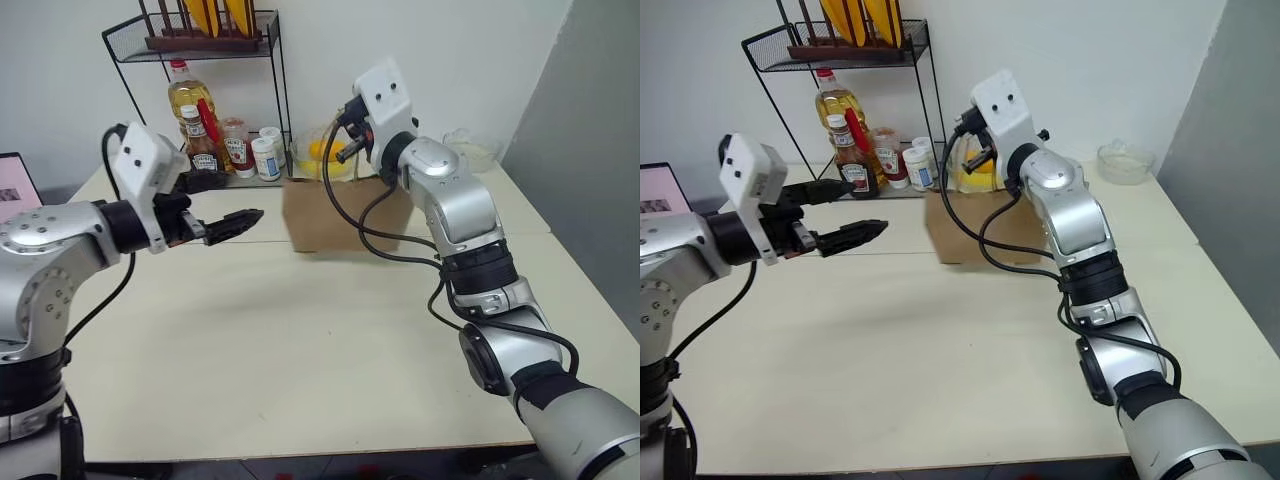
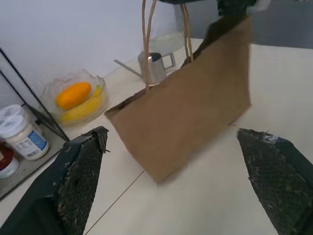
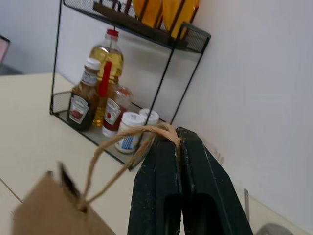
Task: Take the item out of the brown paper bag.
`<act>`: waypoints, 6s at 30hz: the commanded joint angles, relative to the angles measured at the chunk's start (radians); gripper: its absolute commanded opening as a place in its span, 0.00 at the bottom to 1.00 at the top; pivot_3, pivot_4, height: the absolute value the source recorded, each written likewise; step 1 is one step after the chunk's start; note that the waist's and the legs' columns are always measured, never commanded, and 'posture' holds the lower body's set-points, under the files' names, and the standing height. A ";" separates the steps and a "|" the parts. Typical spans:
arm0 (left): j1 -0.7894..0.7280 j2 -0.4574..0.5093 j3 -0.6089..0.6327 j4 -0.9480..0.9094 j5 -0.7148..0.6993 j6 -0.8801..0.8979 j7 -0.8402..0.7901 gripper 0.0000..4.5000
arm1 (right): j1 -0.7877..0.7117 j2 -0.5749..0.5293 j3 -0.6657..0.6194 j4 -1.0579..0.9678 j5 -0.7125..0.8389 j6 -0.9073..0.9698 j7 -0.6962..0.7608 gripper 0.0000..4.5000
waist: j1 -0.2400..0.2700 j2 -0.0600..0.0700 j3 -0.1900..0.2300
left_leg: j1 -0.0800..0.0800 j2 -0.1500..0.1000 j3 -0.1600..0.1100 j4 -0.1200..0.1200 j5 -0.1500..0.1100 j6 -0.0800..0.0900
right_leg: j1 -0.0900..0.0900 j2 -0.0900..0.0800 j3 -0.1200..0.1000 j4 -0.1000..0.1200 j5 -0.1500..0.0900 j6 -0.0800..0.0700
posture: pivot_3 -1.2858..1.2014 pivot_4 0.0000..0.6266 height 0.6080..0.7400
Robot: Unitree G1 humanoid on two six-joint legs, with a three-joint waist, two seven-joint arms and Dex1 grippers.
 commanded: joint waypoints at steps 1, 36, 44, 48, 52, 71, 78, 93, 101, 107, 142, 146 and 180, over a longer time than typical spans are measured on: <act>0.004 0.038 0.065 -0.016 -0.019 -0.011 -0.010 1.00 | -0.055 0.020 -0.039 -0.074 0.046 0.005 -0.007 0.01 | 0.002 0.000 0.000 | 0.000 0.000 0.000 0.000 0.000 0.000 | 0.000 0.000 0.000 0.000 0.000 0.000 | 0.52 0.24 1.00; 0.197 0.015 0.114 -0.100 -0.040 -0.021 0.097 1.00 | 0.197 0.217 0.076 -0.077 0.077 0.157 -0.088 0.01 | -0.002 -0.002 0.000 | -0.004 0.000 0.000 0.000 0.000 0.000 | -0.014 0.000 0.000 0.014 0.000 0.000 | 0.52 0.24 1.00; 0.237 -0.033 0.067 -0.058 -0.007 -0.081 0.101 1.00 | 0.252 0.108 0.085 -0.174 0.049 0.141 -0.066 0.22 | 0.001 -0.002 0.000 | -0.004 0.000 0.000 0.000 0.000 0.000 | -0.014 0.001 0.000 0.013 0.000 0.000 | 0.52 0.24 1.00; 0.124 -0.039 -0.031 0.047 0.035 -0.145 0.051 1.00 | 0.267 0.051 0.074 -0.315 0.072 0.203 -0.035 0.54 | 0.007 -0.003 0.000 | -0.004 0.000 0.000 0.001 0.000 0.000 | -0.013 0.001 0.000 0.012 0.000 0.000 | 0.52 0.24 1.00; -0.076 -0.084 -0.179 0.259 0.128 -0.274 -0.033 1.00 | 0.283 -0.012 0.035 -0.467 0.129 0.321 0.011 0.86 | 0.007 -0.003 0.000 | -0.004 0.000 0.000 0.001 0.000 0.000 | -0.013 0.001 0.000 0.013 0.000 0.000 | 0.52 0.24 1.00; -0.944 -0.340 -0.400 1.594 0.612 -0.971 -0.278 1.00 | 0.727 -0.201 -0.106 -1.031 0.306 0.677 -0.035 0.99 | 0.001 -0.004 0.000 | -0.012 -0.003 -0.003 0.002 0.001 0.001 | -0.010 0.000 -0.003 0.001 0.000 0.000 | 0.52 0.24 1.00; -0.944 -0.312 -0.399 1.614 0.696 -1.031 -0.219 1.00 | 0.774 -0.204 -0.133 -1.075 0.315 0.698 -0.068 0.99 | 0.002 -0.004 0.000 | -0.012 -0.003 -0.004 0.002 0.001 0.001 | -0.011 0.000 -0.003 0.000 0.000 0.000 | 0.52 0.24 1.00; -0.882 -0.482 -0.572 1.674 1.010 -1.080 0.277 1.00 | 0.848 -0.261 -0.109 -1.121 0.431 0.723 -0.008 0.99 | 0.008 -0.004 0.000 | -0.012 -0.004 -0.005 0.003 0.001 0.001 | -0.009 0.000 -0.003 0.000 0.000 0.000 | 0.52 0.24 1.00; -0.880 -0.481 -0.584 1.674 1.020 -1.107 -0.058 1.00 | 0.858 -0.254 -0.091 -1.094 0.423 0.690 -0.036 0.99 | 0.007 -0.004 0.000 | -0.012 -0.004 -0.005 0.003 0.001 0.001 | -0.008 0.000 -0.003 0.000 0.000 0.000 | 0.52 0.24 1.00; -0.867 -0.408 -0.560 1.630 0.963 -1.155 -0.386 1.00 | 0.849 -0.259 -0.066 -1.020 0.407 0.618 -0.027 0.99 | 0.003 -0.004 0.000 | -0.011 -0.004 -0.005 0.002 0.001 0.001 | -0.008 0.000 -0.004 0.000 0.000 0.000 | 0.52 0.24 1.00; -0.005 0.082 -0.388 0.416 0.502 -0.968 -0.794 1.00 | 1.010 -0.305 -0.077 -1.053 0.480 0.293 0.139 0.99 | 0.008 -0.003 0.000 | -0.010 -0.002 -0.010 0.007 0.001 0.001 | -0.005 0.002 -0.005 0.001 0.000 -0.001 | 0.52 0.24 1.00; -0.126 -0.023 -0.332 0.703 0.508 -1.169 -0.607 1.00 | 1.039 -0.483 0.028 -1.103 0.394 0.186 0.275 0.99 | 0.019 -0.003 0.000 | -0.009 -0.002 -0.011 0.003 0.001 0.001 | -0.005 0.002 -0.005 0.000 -0.001 -0.002 | 0.52 0.24 1.00; -0.278 -0.039 -0.541 1.030 0.334 -1.692 -0.802 1.00 | 1.067 -0.509 0.135 -0.952 0.267 -0.033 0.380 0.99 | 0.023 -0.006 0.000 | -0.009 -0.001 -0.012 0.015 0.001 0.002 | 0.001 0.002 -0.008 0.000 -0.002 -0.002 | 0.52 0.24 1.00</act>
